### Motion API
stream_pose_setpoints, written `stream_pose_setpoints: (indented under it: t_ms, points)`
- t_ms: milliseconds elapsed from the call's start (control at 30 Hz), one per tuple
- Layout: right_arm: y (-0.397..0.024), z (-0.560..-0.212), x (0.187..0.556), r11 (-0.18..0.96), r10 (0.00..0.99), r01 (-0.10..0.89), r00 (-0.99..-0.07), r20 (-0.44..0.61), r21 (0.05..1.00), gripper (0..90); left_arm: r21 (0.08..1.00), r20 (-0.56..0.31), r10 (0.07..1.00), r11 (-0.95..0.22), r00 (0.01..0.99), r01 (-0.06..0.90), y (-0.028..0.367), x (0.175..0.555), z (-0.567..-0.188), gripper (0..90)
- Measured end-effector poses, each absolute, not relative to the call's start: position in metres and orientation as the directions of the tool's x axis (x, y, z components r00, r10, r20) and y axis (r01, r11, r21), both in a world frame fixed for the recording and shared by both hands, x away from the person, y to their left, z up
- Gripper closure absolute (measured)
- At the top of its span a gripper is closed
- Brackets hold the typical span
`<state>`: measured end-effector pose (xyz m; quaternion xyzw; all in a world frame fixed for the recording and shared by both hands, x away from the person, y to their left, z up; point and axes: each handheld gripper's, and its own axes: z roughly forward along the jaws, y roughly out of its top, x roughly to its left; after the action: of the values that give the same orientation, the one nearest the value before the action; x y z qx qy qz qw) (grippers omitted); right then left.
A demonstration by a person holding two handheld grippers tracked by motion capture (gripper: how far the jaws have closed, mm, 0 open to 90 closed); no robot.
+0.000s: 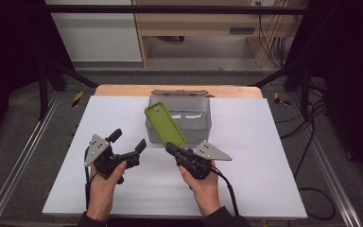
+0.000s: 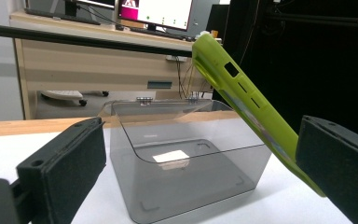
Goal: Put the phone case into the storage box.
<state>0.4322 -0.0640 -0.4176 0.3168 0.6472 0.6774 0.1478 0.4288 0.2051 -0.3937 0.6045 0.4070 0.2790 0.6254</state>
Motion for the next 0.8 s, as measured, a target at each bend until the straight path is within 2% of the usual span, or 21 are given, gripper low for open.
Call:
stream_pose_setpoints:
  t_ms: [267, 800]
  points:
    - [-0.053, -0.419, 0.429, -0.116, 0.592, 0.218, -0.768, 0.244, 0.969, 88.1, 0.973, -0.228, 0.827, 0.184, 0.513, 0.136, 0.208, 0.427, -0.398, 1.4]
    - [-0.037, -0.422, 0.427, -0.162, 0.586, 0.231, -0.76, 0.282, 0.959, 88.1, 0.963, -0.267, 0.819, 0.241, 0.508, 0.118, 0.206, 0.422, -0.393, 3.0]
